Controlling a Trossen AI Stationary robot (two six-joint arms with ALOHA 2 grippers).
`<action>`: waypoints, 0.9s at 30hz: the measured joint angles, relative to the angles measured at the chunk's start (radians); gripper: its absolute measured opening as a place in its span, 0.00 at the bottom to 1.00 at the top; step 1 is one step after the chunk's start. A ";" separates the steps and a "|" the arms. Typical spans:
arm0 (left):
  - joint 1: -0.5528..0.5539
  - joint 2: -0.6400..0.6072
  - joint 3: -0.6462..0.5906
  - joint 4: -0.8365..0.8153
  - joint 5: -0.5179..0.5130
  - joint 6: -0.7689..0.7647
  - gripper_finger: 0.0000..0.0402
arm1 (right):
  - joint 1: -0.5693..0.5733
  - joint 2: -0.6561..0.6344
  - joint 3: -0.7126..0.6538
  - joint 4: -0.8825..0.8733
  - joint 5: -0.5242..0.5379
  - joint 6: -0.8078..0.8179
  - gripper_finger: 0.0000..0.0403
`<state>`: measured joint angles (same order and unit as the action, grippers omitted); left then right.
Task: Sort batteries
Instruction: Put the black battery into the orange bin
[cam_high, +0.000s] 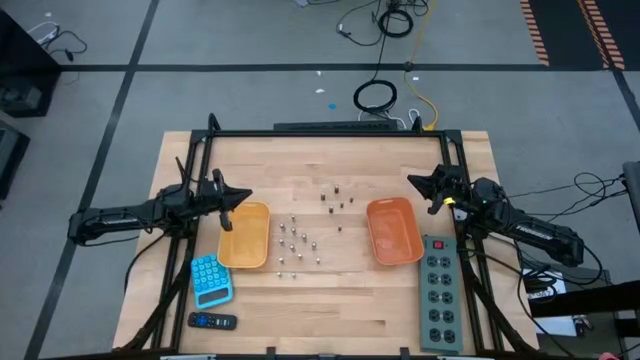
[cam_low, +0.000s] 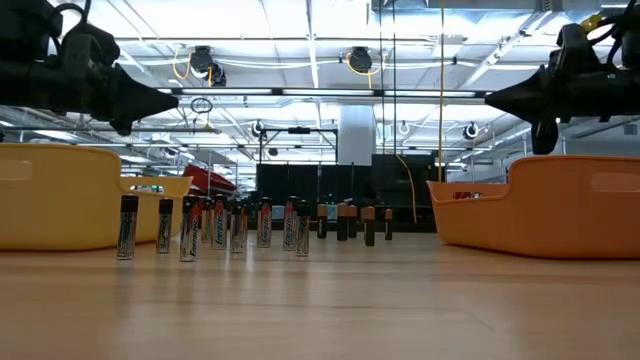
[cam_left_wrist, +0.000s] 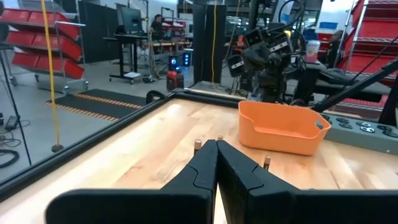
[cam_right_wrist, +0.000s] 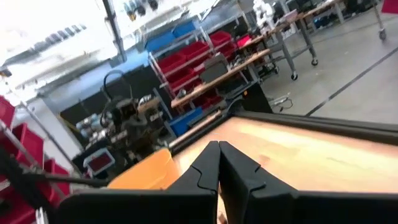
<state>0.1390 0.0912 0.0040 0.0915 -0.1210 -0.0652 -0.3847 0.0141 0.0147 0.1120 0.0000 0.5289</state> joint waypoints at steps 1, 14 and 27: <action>0.000 0.000 0.000 0.001 -0.006 0.000 0.04 | 0.000 0.001 0.000 -0.009 -0.009 -0.006 0.00; 0.000 0.000 0.000 0.006 -0.121 -0.083 0.04 | 0.000 0.010 0.000 -0.088 -0.027 -0.053 0.00; 0.000 0.000 0.079 0.003 -0.104 -0.033 0.04 | 0.021 0.218 0.227 -0.170 -0.052 -0.287 0.18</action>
<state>0.1390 0.0914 0.0830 0.0946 -0.2246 -0.0980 -0.3638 0.2317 0.2419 -0.0579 -0.0524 0.2420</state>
